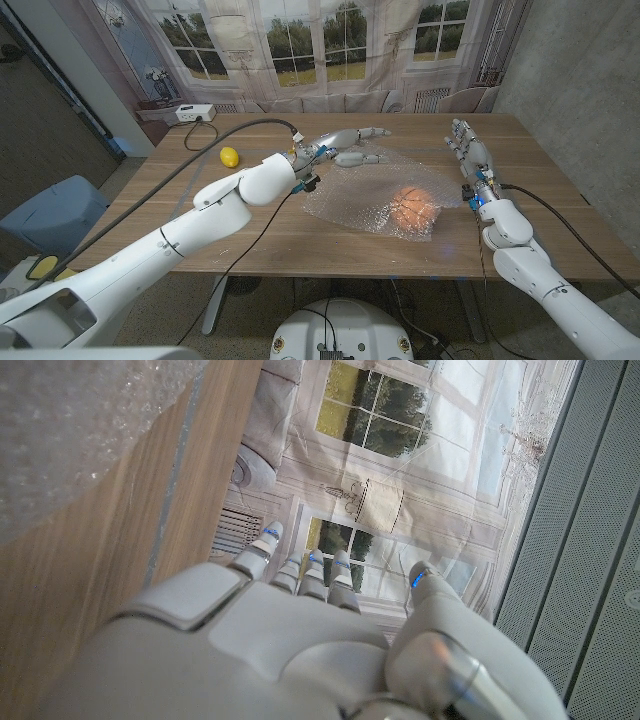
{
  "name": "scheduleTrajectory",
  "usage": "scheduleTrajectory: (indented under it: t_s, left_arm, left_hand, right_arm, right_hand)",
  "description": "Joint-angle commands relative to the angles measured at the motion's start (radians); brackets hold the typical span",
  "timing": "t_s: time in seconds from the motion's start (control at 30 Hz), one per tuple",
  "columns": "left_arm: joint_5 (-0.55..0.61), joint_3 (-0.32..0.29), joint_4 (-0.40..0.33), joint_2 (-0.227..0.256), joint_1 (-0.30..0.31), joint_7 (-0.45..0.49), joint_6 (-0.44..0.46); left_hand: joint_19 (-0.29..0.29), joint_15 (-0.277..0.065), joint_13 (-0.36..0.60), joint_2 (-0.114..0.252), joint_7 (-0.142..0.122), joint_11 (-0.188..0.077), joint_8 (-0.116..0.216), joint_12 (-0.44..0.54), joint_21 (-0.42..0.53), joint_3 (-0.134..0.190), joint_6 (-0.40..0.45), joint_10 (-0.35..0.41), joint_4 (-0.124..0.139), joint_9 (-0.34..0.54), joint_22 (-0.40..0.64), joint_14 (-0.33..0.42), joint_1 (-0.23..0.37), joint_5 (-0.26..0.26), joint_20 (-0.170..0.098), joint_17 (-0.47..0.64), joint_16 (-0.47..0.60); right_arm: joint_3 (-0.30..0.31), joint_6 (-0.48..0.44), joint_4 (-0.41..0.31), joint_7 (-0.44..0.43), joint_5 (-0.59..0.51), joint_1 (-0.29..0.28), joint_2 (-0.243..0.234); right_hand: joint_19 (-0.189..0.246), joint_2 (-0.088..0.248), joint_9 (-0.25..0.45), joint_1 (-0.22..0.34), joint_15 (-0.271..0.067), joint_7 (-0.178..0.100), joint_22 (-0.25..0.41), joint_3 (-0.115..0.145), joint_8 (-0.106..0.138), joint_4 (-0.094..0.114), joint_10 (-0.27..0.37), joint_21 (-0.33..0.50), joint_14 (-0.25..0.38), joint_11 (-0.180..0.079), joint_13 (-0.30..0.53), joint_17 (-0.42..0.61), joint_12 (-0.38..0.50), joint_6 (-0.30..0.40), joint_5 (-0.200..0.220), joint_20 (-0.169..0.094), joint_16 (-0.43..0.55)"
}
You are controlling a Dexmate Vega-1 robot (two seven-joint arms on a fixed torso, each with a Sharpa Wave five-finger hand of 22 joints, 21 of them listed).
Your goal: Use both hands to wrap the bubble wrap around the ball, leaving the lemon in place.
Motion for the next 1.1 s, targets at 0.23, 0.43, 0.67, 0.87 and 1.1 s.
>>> scheduleTrajectory:
  t_s: [0.23, 0.43, 0.67, 0.87, 1.1]
  left_arm:
    - [-0.015, 0.107, 0.192, -0.105, -0.167, -0.212, -0.033]
    - [-0.074, 0.141, 0.231, -0.115, -0.224, -0.320, -0.052]
    - [-0.077, 0.170, 0.238, -0.117, -0.252, -0.363, -0.076]
    - [-0.001, 0.213, 0.201, -0.108, -0.287, -0.417, -0.052]
    - [0.169, 0.256, 0.132, -0.094, -0.312, -0.465, 0.024]
  left_hand:
    - [-0.046, 0.053, 0.000, -0.123, 0.020, 0.031, -0.013, -0.027, -0.035, -0.099, -0.099, -0.083, 0.022, 0.003, -0.002, -0.088, -0.098, 0.018, 0.051, 0.010, -0.017]
    - [-0.070, 0.092, 0.001, -0.163, 0.028, 0.045, -0.014, -0.033, -0.049, -0.145, -0.132, -0.123, 0.037, 0.004, -0.001, -0.132, -0.139, 0.049, 0.061, 0.012, -0.020]
    - [-0.062, 0.091, 0.001, -0.173, 0.016, 0.044, -0.005, -0.021, -0.048, -0.160, -0.133, -0.113, 0.035, 0.004, -0.001, -0.116, -0.135, 0.070, 0.060, 0.011, -0.007]
    - [-0.053, 0.092, 0.002, -0.165, 0.018, 0.042, -0.003, -0.018, -0.046, -0.157, -0.132, -0.109, 0.029, 0.004, -0.001, -0.107, -0.118, 0.079, 0.059, 0.010, -0.004]
    - [-0.047, 0.094, 0.002, -0.149, 0.016, 0.039, -0.007, -0.023, -0.046, -0.147, -0.155, -0.131, 0.014, 0.005, -0.001, -0.107, -0.079, 0.091, 0.060, 0.010, -0.005]
  right_arm:
    - [0.000, 0.016, 0.033, 0.000, 0.007, 0.007, 0.015]
    - [-0.004, 0.013, 0.050, 0.001, 0.008, 0.017, 0.021]
    - [-0.010, 0.020, 0.073, 0.007, 0.012, 0.031, 0.031]
    - [-0.009, 0.036, 0.086, 0.006, 0.013, 0.035, 0.041]
    - [-0.007, 0.052, 0.096, 0.004, 0.016, 0.033, 0.049]
  right_hand:
    - [0.005, -0.001, 0.001, -0.005, 0.001, -0.002, 0.005, 0.001, 0.002, -0.002, 0.009, 0.004, 0.003, 0.001, 0.003, 0.001, 0.006, 0.005, 0.002, 0.000, 0.004]
    - [0.005, -0.001, 0.001, -0.006, 0.002, -0.002, 0.005, 0.001, 0.002, -0.002, 0.008, 0.004, 0.004, 0.000, 0.003, 0.001, 0.005, 0.005, 0.001, 0.000, 0.004]
    - [0.005, -0.001, 0.001, -0.007, 0.002, -0.002, 0.005, 0.000, 0.002, -0.002, 0.008, 0.004, 0.003, 0.000, 0.003, 0.001, 0.005, 0.005, 0.001, 0.000, 0.004]
    - [0.005, -0.001, 0.001, -0.007, 0.002, -0.002, 0.005, 0.001, 0.002, -0.003, 0.008, 0.004, 0.003, 0.001, 0.003, 0.001, 0.005, 0.005, 0.001, 0.001, 0.004]
    - [0.005, 0.000, 0.001, -0.007, 0.002, -0.003, 0.005, 0.001, 0.002, -0.003, 0.009, 0.004, 0.004, 0.001, 0.003, 0.001, 0.005, 0.006, 0.001, 0.001, 0.004]
